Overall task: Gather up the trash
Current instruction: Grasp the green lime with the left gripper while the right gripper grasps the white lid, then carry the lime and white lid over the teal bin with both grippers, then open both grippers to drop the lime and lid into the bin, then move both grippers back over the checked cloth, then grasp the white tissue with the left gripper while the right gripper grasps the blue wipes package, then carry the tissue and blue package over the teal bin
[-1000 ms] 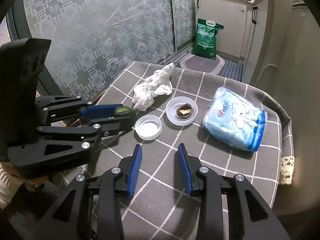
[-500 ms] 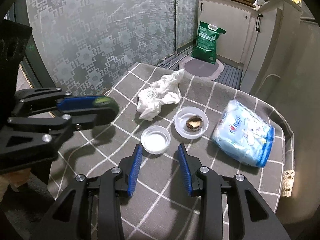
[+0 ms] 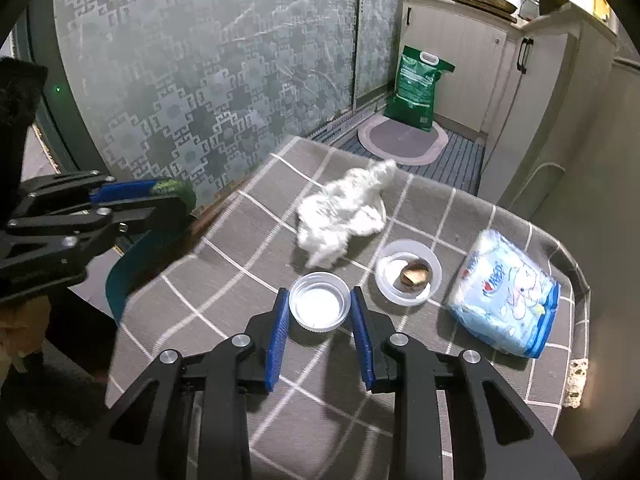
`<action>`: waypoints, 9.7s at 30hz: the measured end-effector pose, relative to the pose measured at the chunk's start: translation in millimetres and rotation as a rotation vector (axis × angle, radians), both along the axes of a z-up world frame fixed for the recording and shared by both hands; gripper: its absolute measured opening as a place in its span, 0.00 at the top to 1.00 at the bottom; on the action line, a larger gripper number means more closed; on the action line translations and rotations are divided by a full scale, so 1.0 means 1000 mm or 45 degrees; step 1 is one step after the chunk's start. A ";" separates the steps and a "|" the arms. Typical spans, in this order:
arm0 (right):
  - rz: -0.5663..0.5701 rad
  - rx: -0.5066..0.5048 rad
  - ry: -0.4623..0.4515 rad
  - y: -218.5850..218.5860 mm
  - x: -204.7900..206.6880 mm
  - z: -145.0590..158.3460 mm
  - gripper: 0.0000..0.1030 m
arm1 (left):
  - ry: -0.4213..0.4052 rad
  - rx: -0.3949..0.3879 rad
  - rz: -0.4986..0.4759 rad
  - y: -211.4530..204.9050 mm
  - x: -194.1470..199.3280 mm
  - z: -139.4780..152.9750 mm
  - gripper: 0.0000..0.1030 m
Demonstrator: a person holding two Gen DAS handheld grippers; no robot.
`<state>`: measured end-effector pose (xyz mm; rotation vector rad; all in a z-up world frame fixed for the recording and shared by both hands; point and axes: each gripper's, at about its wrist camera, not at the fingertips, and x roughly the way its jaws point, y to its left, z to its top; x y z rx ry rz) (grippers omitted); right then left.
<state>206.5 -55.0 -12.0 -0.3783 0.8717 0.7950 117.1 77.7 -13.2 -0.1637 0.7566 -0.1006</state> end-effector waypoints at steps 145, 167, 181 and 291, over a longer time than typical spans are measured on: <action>0.355 0.004 0.134 0.177 -0.101 -0.007 0.33 | -0.215 0.039 0.264 0.106 -0.124 0.081 0.76; -0.026 0.154 -0.013 0.041 -0.022 0.039 0.33 | -0.172 0.078 0.153 0.033 -0.066 0.069 0.52; -0.293 0.129 -0.062 -0.046 0.012 0.036 0.27 | -0.103 0.101 0.021 -0.036 -0.013 0.044 0.48; -0.284 0.012 -0.066 0.073 0.002 0.032 0.35 | 0.108 0.053 0.051 0.071 -0.044 -0.027 0.93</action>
